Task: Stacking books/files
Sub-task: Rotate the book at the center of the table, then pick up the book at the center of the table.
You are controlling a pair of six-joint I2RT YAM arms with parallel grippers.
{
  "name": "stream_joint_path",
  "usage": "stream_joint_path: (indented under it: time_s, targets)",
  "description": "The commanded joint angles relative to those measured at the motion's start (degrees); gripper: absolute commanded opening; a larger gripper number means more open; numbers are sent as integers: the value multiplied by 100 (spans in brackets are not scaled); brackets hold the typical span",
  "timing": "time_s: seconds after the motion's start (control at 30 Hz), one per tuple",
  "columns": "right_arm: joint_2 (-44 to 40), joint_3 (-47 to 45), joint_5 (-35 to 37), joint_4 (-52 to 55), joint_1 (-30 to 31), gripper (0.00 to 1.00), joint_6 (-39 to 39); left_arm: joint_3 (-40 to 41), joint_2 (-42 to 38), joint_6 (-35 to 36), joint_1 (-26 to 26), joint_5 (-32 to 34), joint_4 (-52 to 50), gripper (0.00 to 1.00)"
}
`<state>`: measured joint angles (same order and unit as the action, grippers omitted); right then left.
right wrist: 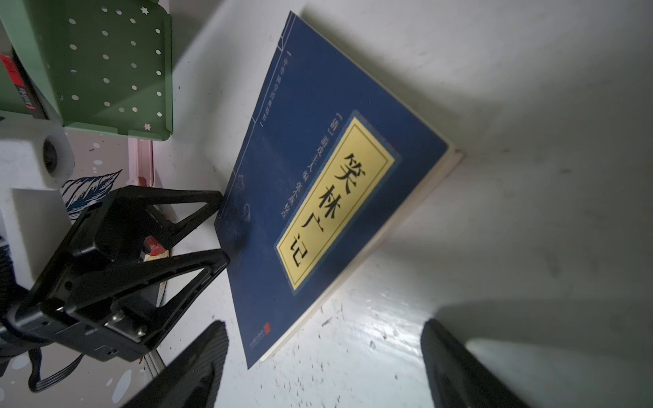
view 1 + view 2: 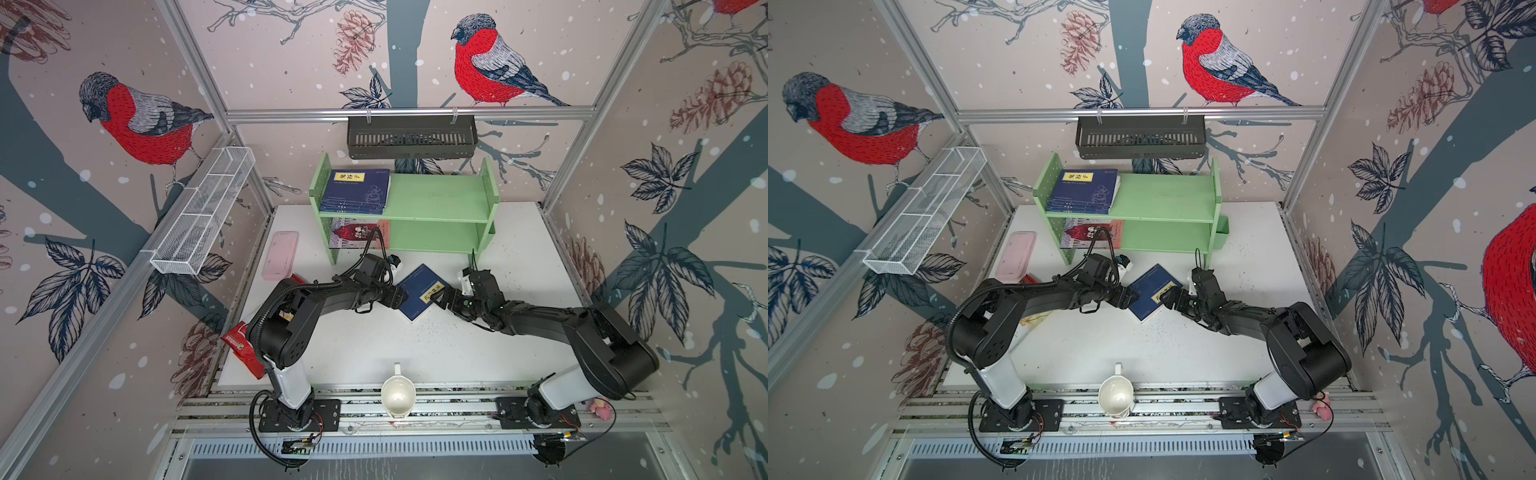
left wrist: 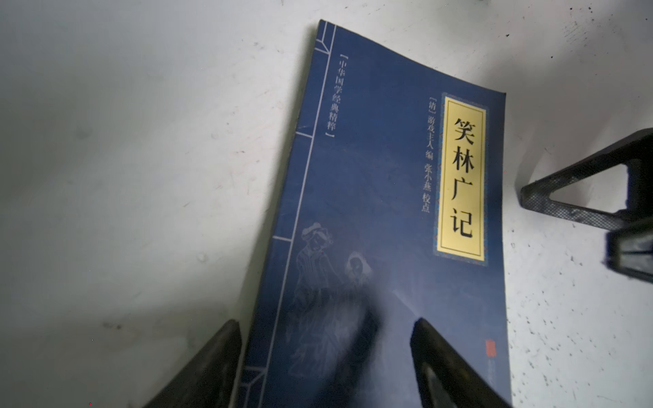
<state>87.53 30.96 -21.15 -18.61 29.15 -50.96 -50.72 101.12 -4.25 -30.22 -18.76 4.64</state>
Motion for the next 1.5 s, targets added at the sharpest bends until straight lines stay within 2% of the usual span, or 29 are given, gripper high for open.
stream_joint_path:
  time_s: [0.0, 0.13, 0.33, 0.43, 0.6, 0.67, 0.8, 0.87, 1.0, 1.47]
  targets:
    - [127, 73, 33, 403, -36, 88, 135, -48, 25, 12, 16, 134, -131, 78]
    - [278, 197, -36, 429, -119, 88, 276, -307, 352, -153, 17, -230, -501, 77]
    - [641, 423, -232, 433, -164, 88, 447, -130, 288, -518, 7, -1249, -460, 76]
    - [852, 578, -356, 450, -171, 88, 600, 195, 106, -715, 7, -1787, -234, 75]
    - [1109, 683, -638, 194, -164, 87, 787, 700, -344, -698, -122, -2247, -21, 75]
    - [1196, 739, -667, 248, -151, 87, 894, 730, -486, -628, -168, -2198, -135, 75]
    - [1215, 847, -320, 841, -168, 87, 1132, 768, -778, -911, -33, -937, -464, 77]
    - [1182, 889, -184, 1114, -189, 87, 1224, 872, -849, -1080, 178, -845, -335, 78]
    - [1159, 900, -261, 1367, -184, 87, 1355, 838, -511, -1283, 421, -1191, -247, 78]
    - [1576, 1032, -1118, 1364, 93, 86, 1402, 837, 340, -1664, 429, -2187, 291, 77]
